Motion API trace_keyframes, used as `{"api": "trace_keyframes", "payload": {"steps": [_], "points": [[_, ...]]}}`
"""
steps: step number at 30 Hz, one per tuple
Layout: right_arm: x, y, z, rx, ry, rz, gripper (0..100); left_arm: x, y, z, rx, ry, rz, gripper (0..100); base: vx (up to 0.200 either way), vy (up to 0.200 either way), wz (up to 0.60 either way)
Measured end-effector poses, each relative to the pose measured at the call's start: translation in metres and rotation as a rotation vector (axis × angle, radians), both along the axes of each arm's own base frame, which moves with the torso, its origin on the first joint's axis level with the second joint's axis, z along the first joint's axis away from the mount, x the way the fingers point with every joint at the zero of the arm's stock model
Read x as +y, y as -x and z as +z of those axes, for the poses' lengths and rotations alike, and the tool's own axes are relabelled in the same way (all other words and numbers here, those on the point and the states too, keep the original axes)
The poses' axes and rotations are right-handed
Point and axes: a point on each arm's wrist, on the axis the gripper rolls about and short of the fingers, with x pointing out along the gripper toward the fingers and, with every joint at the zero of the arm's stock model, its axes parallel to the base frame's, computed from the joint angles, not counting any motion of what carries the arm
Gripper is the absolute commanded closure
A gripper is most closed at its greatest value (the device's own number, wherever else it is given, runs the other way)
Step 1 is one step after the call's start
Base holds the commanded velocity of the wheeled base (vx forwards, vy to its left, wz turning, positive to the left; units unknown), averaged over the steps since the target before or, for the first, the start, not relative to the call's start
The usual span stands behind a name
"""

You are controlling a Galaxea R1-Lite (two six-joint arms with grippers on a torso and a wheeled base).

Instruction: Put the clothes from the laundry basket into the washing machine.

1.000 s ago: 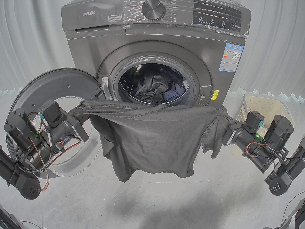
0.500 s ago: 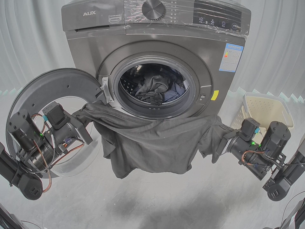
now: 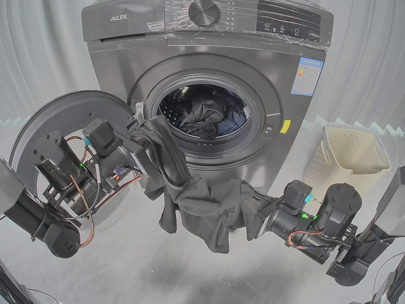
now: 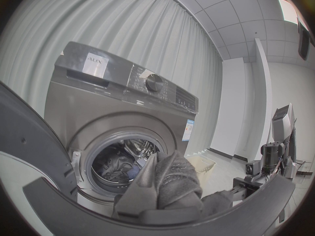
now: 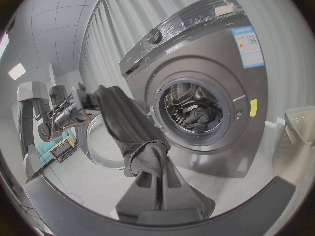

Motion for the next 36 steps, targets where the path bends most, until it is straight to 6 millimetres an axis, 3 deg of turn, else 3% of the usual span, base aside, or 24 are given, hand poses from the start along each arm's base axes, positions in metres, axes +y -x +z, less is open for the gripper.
{"api": "trace_keyframes", "payload": {"steps": [1, 2, 9, 17, 21, 28, 36], "points": [[0.004, 0.002, -0.003, 0.009, 0.003, 0.011, 100, -0.003, -0.001, -0.002, 0.006, -0.003, -0.003, 100, 0.000, 0.000, 0.00], [0.008, 0.003, -0.005, 0.016, 0.006, 0.023, 0, -0.005, -0.002, -0.004, 0.010, -0.005, -0.007, 100, 0.000, 0.000, 0.00], [0.032, 0.020, -0.027, 0.072, 0.053, 0.118, 0, -0.015, -0.006, -0.012, 0.030, -0.016, -0.025, 100, 0.000, 0.000, 0.00], [0.041, 0.044, -0.063, 0.167, 0.168, 0.202, 0, -0.018, -0.006, -0.011, 0.026, -0.015, -0.032, 100, 0.000, 0.000, 0.00], [0.047, 0.046, -0.076, 0.191, 0.204, 0.214, 0, -0.019, -0.005, -0.011, 0.024, -0.014, -0.037, 100, 0.000, 0.000, 0.00], [0.062, 0.025, -0.078, 0.152, 0.164, 0.153, 0, -0.022, -0.003, -0.011, 0.026, -0.015, -0.051, 100, 0.000, 0.000, 0.00], [0.067, -0.025, -0.069, 0.074, 0.085, 0.039, 0, -0.026, 0.001, -0.012, 0.029, -0.017, -0.063, 100, 0.000, 0.000, 0.00]]}}
